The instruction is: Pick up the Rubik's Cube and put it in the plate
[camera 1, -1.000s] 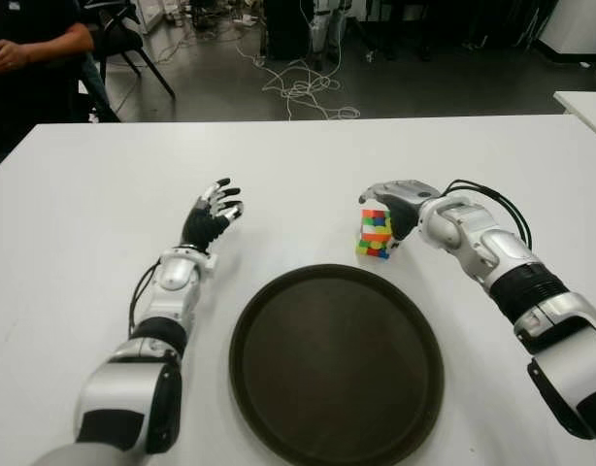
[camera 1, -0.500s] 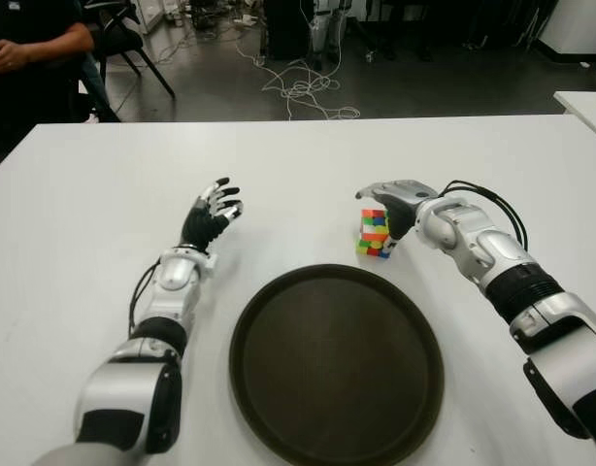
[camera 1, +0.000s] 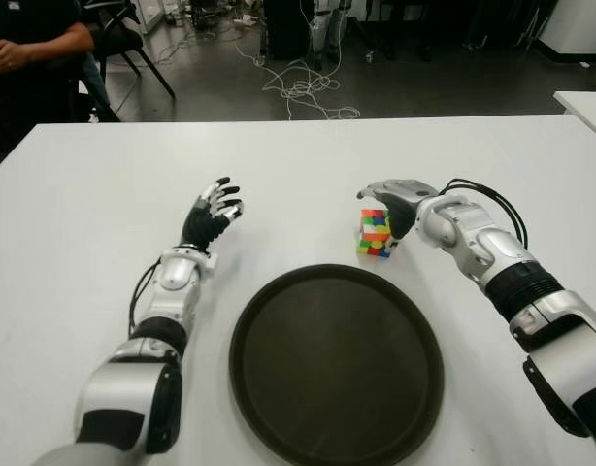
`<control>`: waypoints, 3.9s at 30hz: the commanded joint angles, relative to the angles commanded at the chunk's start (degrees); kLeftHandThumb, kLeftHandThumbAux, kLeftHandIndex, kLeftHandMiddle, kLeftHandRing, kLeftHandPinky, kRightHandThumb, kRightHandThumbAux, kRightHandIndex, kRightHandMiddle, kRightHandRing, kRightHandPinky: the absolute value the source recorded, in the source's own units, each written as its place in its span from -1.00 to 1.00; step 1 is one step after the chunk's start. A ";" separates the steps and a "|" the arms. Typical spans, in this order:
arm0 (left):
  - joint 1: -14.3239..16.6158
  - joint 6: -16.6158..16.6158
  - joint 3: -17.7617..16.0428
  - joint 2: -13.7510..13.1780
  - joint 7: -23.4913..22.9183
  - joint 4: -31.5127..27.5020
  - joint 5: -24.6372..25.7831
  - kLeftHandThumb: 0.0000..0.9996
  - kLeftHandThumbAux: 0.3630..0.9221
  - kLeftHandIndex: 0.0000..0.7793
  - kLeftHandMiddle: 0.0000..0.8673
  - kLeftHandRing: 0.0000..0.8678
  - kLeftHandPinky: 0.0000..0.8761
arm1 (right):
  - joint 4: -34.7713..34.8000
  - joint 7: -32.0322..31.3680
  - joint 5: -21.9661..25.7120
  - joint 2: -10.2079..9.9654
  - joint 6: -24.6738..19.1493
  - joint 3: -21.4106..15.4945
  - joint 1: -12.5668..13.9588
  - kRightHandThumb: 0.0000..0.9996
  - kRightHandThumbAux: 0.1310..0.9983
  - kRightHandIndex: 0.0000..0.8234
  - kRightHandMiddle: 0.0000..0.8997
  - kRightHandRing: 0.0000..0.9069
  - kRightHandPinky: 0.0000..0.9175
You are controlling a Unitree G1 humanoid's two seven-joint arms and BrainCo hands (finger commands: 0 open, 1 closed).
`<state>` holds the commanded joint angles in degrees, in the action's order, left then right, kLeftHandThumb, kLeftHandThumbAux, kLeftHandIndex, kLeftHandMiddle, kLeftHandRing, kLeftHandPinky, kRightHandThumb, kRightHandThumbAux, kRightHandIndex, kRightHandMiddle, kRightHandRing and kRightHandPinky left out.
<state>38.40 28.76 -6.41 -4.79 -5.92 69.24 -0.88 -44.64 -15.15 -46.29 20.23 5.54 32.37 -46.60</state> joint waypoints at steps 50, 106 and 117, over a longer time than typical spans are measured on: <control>-0.70 1.47 -0.05 -0.23 0.23 -0.36 -0.18 -0.60 0.22 -0.73 -0.52 -0.50 -0.53 | -8.82 -2.72 0.09 -4.28 -2.31 3.22 -2.33 -1.00 0.73 -0.82 -0.83 -0.82 -0.81; -1.01 1.02 0.16 -0.61 1.16 -0.74 -0.44 -0.62 0.24 -0.72 -0.50 -0.51 -0.57 | -25.89 36.72 5.37 -7.64 3.89 -3.00 -3.07 0.40 0.40 0.00 0.04 0.06 0.17; -1.04 0.97 -0.04 -0.51 1.24 -0.79 -0.22 -0.61 0.22 -0.72 -0.51 -0.51 -0.56 | -26.61 38.06 5.46 -7.91 3.95 -3.58 -3.31 0.39 0.40 0.00 0.05 0.08 0.16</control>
<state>37.36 29.72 -6.45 -5.30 -4.68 68.45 -1.10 -71.25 22.91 -40.82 12.32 9.49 28.79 -49.91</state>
